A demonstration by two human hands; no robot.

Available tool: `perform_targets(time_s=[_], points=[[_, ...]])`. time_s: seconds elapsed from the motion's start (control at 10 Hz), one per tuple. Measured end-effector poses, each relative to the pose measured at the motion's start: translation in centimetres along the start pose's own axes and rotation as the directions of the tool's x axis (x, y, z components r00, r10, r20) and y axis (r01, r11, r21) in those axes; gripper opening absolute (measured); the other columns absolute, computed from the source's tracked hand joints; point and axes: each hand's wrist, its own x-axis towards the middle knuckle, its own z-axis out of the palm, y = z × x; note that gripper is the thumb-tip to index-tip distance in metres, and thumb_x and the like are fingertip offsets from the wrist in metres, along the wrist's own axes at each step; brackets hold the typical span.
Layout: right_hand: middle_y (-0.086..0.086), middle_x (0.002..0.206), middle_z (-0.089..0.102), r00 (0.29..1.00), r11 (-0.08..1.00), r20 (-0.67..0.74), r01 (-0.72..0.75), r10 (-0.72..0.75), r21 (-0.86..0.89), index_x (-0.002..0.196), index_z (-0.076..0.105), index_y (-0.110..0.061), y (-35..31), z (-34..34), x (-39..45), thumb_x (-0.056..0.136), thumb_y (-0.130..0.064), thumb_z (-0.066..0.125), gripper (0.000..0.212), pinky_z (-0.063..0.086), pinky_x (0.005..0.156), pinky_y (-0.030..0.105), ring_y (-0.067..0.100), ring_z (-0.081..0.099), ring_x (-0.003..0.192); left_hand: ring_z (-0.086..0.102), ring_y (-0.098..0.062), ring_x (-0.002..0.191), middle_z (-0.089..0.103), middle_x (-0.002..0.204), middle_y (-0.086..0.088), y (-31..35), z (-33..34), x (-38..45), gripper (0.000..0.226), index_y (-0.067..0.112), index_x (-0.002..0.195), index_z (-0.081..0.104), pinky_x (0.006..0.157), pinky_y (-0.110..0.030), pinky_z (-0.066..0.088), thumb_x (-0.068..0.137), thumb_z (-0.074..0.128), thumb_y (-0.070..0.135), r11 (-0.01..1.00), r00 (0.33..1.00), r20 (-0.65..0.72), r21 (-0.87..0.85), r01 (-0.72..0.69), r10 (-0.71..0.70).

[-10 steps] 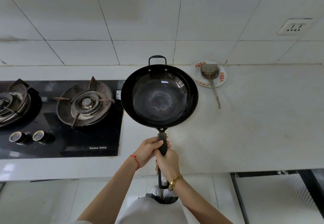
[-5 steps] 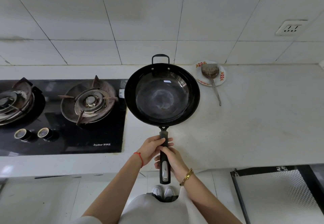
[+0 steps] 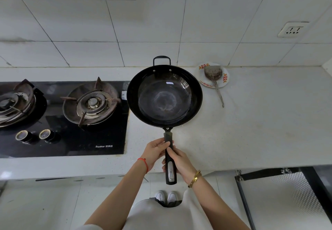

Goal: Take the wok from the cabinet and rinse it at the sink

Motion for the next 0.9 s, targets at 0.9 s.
perform_targets(time_s=[0.9], points=[[0.008, 0.096, 0.072, 0.989, 0.944, -0.109, 0.056, -0.096, -0.327, 0.103, 0.063, -0.011, 0.4, -1.6, 0.8, 0.098, -0.049, 0.044, 0.043, 0.060, 0.083, 0.041, 0.023, 0.071, 0.088, 0.070, -0.008, 0.099, 0.073, 0.114, 0.000, -0.1, -1.5, -1.3, 0.034, 0.012, 0.130, 0.062, 0.087, -0.021, 0.054, 0.098, 0.055, 0.023, 0.961, 0.987, -0.162, 0.274, 0.033, 0.012]])
